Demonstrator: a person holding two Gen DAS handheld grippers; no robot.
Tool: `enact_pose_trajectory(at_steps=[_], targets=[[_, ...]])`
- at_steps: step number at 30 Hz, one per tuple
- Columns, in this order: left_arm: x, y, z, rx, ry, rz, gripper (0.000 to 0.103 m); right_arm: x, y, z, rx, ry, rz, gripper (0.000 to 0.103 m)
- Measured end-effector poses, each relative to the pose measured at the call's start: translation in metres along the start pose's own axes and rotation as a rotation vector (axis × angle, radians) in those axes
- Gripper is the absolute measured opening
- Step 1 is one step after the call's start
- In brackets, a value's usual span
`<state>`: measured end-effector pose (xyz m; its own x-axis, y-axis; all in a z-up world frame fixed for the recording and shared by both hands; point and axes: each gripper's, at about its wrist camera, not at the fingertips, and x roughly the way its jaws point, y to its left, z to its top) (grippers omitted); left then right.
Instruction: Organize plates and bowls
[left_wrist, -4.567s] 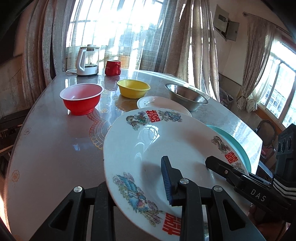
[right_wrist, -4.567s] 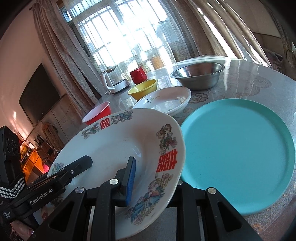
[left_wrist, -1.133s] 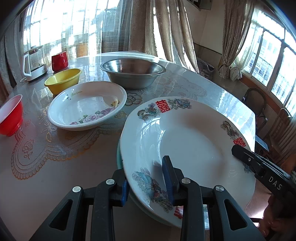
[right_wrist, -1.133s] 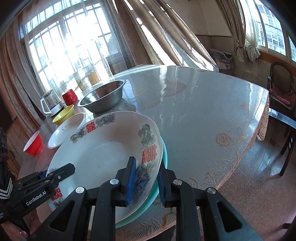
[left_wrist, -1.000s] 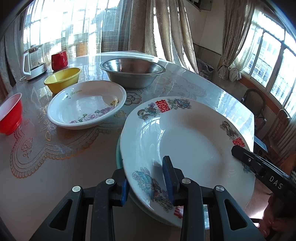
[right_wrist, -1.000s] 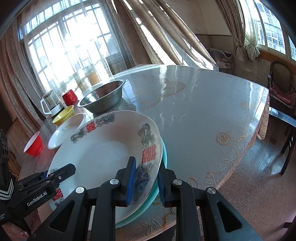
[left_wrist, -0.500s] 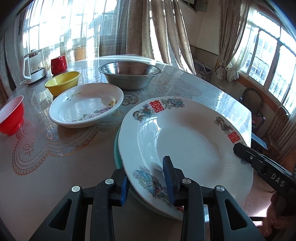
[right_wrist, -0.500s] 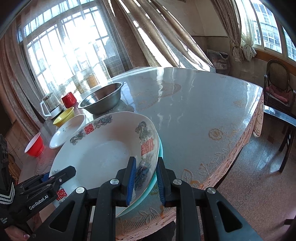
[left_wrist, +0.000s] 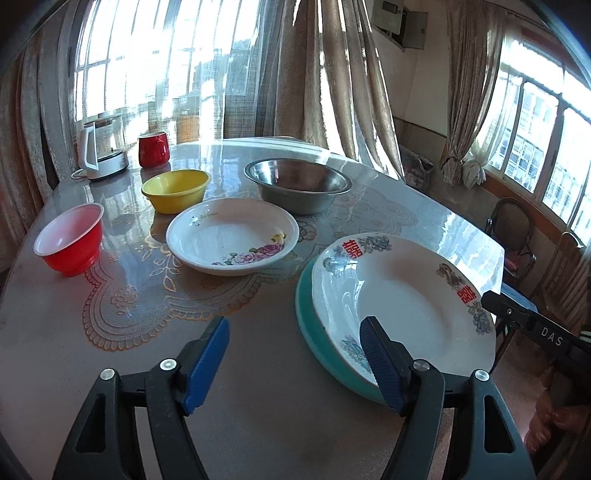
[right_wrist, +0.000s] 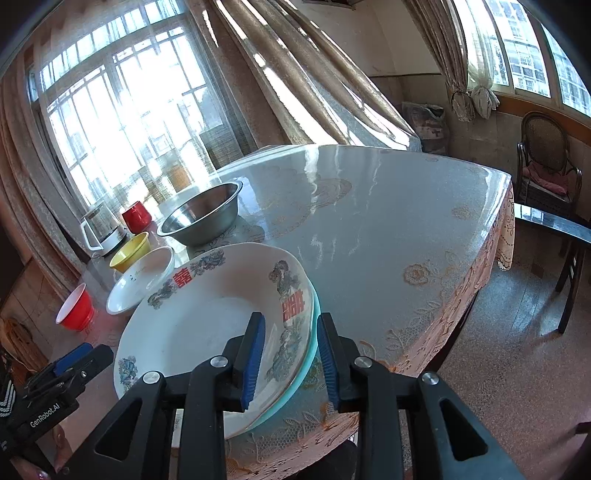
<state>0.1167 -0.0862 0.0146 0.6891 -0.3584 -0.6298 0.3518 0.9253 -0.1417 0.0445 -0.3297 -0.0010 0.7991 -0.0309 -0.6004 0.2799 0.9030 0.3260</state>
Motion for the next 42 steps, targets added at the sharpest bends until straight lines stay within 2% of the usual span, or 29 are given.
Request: enact_pose_trajectory(at_steps=[8, 10, 14, 17, 22, 25, 31, 35, 42], targets=[[0.016, 0.048, 0.015, -0.087, 0.025, 0.079, 0.081, -0.002, 0.034, 0.005, -0.051, -0.011, 0.033, 0.035], [0.023, 0.061, 0.025, -0.129, 0.016, 0.1, 0.085, 0.001, 0.044, 0.007, -0.067, -0.004, 0.047, 0.036], [0.04, 0.086, 0.043, -0.205, -0.012, 0.175, 0.085, 0.015, 0.065, 0.01, -0.083, 0.04, 0.071, 0.038], [0.052, 0.103, 0.05, -0.264, -0.02, 0.196, 0.085, 0.027, 0.079, 0.014, -0.087, 0.073, 0.081, 0.039], [0.072, 0.119, 0.057, -0.295, 0.004, 0.191, 0.085, 0.038, 0.103, 0.022, -0.127, 0.088, 0.1, 0.039], [0.08, 0.122, 0.061, -0.268, 0.019, 0.163, 0.085, 0.049, 0.117, 0.03, -0.141, 0.104, 0.116, 0.039], [0.081, 0.131, 0.062, -0.289, 0.026, 0.099, 0.087, 0.077, 0.146, 0.045, -0.172, 0.147, 0.135, 0.04], [0.087, 0.131, 0.063, -0.26, 0.041, 0.096, 0.087, 0.102, 0.16, 0.055, -0.175, 0.216, 0.169, 0.04], [0.099, 0.13, 0.059, -0.248, 0.086, 0.098, 0.087, 0.143, 0.169, 0.074, -0.157, 0.305, 0.145, 0.04]])
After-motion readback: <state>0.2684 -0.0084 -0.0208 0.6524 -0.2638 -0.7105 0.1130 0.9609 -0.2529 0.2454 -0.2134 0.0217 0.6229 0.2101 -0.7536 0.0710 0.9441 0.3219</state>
